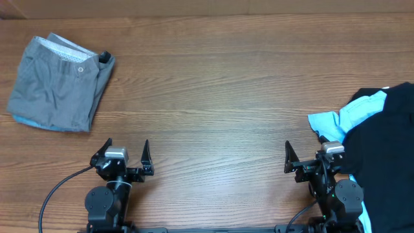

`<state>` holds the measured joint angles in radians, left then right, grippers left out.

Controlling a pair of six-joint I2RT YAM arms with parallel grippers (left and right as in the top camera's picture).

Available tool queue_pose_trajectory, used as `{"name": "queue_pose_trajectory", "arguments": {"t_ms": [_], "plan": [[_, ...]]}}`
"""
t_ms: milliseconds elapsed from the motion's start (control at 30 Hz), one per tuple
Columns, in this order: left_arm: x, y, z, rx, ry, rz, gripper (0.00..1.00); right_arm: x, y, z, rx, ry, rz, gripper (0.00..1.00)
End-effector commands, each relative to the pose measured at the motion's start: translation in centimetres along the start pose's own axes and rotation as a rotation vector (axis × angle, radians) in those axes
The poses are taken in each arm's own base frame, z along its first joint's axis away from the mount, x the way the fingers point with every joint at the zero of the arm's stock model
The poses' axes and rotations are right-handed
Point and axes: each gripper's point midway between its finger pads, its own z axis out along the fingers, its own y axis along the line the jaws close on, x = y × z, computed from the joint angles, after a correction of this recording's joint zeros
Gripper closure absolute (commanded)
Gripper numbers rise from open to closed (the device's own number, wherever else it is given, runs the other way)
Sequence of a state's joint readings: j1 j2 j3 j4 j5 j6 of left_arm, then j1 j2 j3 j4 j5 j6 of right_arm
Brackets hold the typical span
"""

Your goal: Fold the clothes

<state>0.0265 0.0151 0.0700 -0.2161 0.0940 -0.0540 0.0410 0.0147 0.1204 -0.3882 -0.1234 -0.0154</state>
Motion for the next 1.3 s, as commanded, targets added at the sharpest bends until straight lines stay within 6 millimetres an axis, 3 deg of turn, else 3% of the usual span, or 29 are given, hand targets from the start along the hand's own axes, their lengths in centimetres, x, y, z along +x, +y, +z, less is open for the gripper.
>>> {"name": "queue_pose_trajectory", "arguments": {"t_ms": [0, 1033, 1133, 1267], "plan": [[0.0, 0.1, 0.0, -0.001, -0.008, -0.021, 0.00, -0.1, 0.1, 0.0, -0.003, -0.011, -0.006, 0.00], [0.0, 0.1, 0.0, -0.001, -0.008, -0.021, 0.00, -0.4, 0.1, 0.0, -0.004, -0.023, -0.008, 0.00], [-0.2, -0.2, 0.0, 0.016, -0.012, -0.021, 0.00, -0.4, 0.1, 0.0, -0.004, -0.022, -0.008, 0.00], [0.0, -2.2, -0.2, 0.132, 0.001, -0.108, 0.00, 0.0, 0.7, 0.0, -0.039, -0.008, -0.004, 0.00]]}}
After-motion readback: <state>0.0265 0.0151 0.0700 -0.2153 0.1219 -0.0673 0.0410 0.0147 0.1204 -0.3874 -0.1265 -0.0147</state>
